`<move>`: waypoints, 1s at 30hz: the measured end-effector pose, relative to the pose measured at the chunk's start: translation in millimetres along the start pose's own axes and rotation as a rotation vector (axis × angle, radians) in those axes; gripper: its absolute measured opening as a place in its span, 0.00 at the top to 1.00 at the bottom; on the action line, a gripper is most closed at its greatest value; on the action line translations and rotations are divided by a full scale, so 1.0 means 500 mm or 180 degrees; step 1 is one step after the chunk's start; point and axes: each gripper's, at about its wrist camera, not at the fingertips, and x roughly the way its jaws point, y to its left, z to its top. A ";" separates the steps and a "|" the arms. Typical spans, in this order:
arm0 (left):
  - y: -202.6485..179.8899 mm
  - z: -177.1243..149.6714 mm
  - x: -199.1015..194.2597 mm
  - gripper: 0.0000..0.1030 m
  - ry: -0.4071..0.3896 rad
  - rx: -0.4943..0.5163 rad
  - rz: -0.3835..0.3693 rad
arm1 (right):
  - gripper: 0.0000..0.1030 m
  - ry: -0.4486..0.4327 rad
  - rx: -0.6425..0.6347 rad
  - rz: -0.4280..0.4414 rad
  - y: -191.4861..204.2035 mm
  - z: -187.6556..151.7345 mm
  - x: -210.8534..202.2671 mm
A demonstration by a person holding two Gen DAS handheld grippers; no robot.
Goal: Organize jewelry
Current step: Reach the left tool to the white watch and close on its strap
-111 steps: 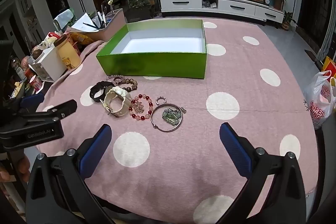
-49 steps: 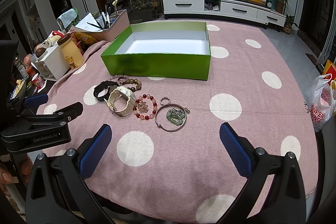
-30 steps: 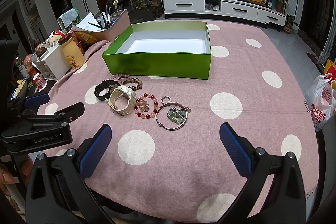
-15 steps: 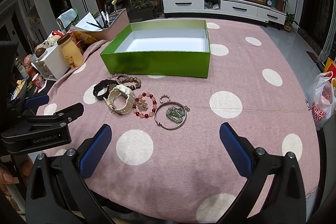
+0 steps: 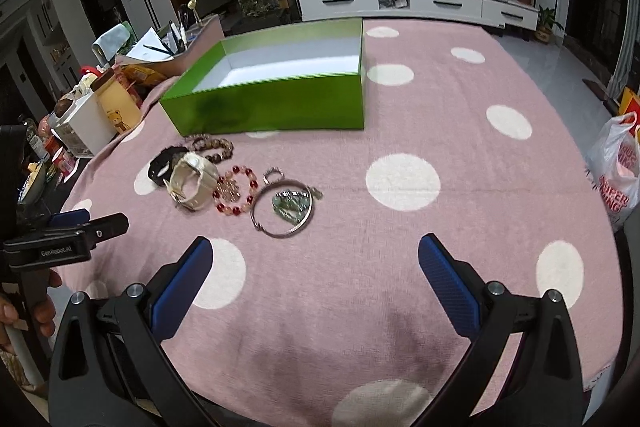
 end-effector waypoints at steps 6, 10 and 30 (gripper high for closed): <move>0.010 0.003 0.018 0.02 -0.0030 -0.0167 -0.0187 | 0.01 0.0085 0.0044 0.0139 -0.007 -0.013 0.026; 0.006 0.018 0.026 0.02 -0.0063 -0.0224 -0.0243 | 0.01 0.0083 0.0059 0.0209 -0.007 -0.014 0.039; -0.042 0.098 0.153 0.53 0.0293 -0.0540 -0.0383 | 0.29 0.0136 0.0049 0.0363 -0.022 0.002 0.093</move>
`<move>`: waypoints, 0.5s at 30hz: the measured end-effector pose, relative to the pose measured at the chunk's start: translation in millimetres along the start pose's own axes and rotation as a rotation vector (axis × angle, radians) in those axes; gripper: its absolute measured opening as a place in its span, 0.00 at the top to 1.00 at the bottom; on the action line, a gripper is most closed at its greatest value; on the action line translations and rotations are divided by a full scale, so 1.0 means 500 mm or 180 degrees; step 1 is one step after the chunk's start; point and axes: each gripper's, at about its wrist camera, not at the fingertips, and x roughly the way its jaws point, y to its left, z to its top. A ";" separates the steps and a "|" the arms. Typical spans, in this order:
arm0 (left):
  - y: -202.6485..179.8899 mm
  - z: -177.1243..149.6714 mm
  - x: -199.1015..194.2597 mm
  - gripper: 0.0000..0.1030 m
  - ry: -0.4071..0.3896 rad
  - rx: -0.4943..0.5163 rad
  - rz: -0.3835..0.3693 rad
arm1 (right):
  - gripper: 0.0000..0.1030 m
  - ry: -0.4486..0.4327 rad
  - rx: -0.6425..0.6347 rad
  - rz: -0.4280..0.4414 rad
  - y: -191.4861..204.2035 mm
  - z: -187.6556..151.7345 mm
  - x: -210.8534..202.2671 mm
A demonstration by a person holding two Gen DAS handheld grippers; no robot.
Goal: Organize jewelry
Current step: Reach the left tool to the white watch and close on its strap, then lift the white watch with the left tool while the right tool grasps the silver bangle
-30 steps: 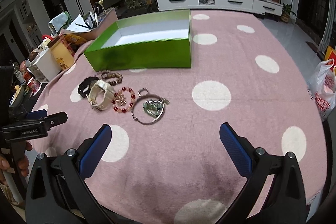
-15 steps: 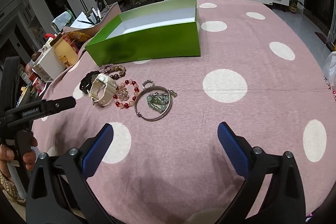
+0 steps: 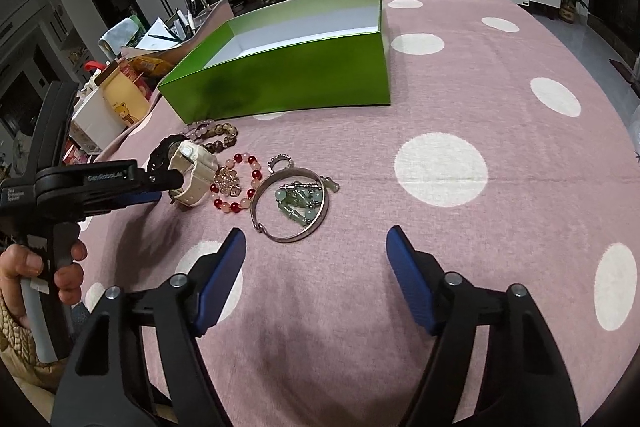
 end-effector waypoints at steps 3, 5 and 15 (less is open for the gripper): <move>-0.012 0.007 0.008 0.65 -0.0039 0.0075 0.0124 | 0.32 -0.0004 -0.0032 0.0002 0.002 0.001 0.004; -0.020 0.008 0.014 0.74 -0.0053 0.0159 0.0174 | 0.36 0.0001 -0.0053 0.0001 0.002 0.001 0.006; -0.034 -0.007 -0.003 0.92 -0.0195 0.0558 0.0136 | 0.58 0.0047 -0.0091 -0.0043 0.005 0.010 0.021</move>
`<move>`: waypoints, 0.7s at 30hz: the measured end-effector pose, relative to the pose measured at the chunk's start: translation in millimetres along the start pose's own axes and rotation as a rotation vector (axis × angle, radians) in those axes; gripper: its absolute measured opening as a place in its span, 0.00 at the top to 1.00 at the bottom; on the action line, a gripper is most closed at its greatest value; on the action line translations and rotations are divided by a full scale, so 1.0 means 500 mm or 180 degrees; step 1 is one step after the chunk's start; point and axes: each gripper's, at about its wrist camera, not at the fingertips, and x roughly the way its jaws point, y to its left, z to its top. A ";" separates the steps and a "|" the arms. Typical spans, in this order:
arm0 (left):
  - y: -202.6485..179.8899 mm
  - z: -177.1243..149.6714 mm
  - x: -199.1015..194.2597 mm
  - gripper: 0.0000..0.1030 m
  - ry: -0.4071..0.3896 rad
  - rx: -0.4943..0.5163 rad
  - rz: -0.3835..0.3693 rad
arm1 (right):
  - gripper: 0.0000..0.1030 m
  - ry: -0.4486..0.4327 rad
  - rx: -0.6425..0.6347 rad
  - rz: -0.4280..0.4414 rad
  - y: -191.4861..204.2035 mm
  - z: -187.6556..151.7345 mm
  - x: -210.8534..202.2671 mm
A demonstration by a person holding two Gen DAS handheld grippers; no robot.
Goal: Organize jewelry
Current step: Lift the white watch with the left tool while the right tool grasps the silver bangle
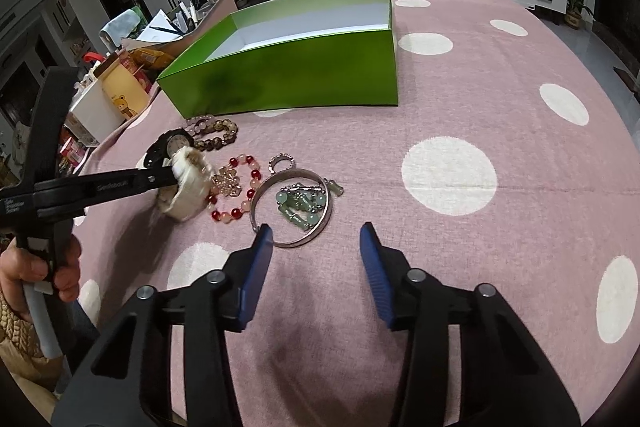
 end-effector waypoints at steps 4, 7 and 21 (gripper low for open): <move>0.002 -0.010 -0.013 0.92 -0.0042 0.0121 -0.0013 | 0.69 0.0009 0.0008 -0.0057 0.001 0.005 0.007; 0.007 -0.018 -0.016 0.92 -0.0001 0.0150 -0.0026 | 0.74 0.0004 0.0025 -0.0118 -0.004 0.013 0.014; 0.016 -0.023 -0.018 0.92 0.0029 0.0179 -0.0012 | 0.85 0.0146 -0.0108 -0.0294 0.010 0.032 0.057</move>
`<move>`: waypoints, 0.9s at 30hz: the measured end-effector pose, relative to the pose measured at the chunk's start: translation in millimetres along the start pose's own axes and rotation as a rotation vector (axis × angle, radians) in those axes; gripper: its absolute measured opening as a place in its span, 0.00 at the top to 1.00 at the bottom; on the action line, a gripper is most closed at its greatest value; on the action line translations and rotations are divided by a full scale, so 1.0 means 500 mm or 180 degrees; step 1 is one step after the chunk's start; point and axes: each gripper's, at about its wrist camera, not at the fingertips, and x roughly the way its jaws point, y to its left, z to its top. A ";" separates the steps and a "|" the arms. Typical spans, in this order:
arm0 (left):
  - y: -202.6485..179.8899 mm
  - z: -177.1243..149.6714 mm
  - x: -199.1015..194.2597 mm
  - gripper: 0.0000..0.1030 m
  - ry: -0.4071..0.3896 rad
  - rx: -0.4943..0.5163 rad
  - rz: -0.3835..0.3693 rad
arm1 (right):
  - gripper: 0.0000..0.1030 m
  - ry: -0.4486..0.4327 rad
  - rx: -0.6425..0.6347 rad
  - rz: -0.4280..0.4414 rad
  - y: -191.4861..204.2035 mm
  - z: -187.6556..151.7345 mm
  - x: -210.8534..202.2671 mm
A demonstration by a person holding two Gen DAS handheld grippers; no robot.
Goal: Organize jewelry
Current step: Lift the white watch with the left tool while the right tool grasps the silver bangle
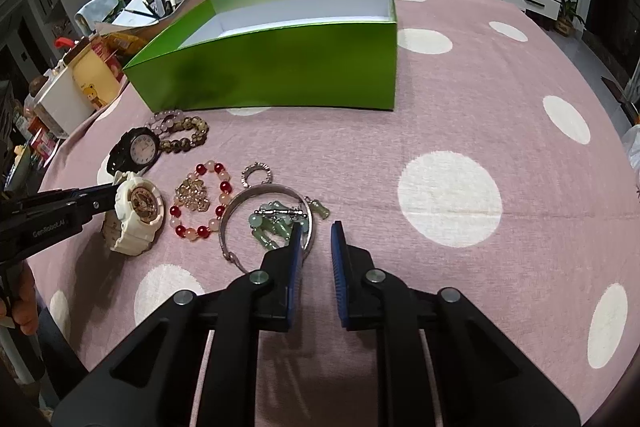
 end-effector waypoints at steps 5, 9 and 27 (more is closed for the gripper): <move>0.000 0.000 0.005 0.92 0.0017 0.0027 0.0010 | 0.85 0.0075 -0.0063 -0.0092 0.011 0.005 0.010; 0.001 0.001 0.009 0.92 0.0025 0.0014 -0.0039 | 0.92 0.0123 -0.0158 -0.0167 0.024 0.010 0.021; 0.021 -0.004 -0.057 0.92 -0.0245 -0.0120 -0.0303 | 0.98 -0.0334 -0.0088 -0.0186 0.011 0.026 -0.063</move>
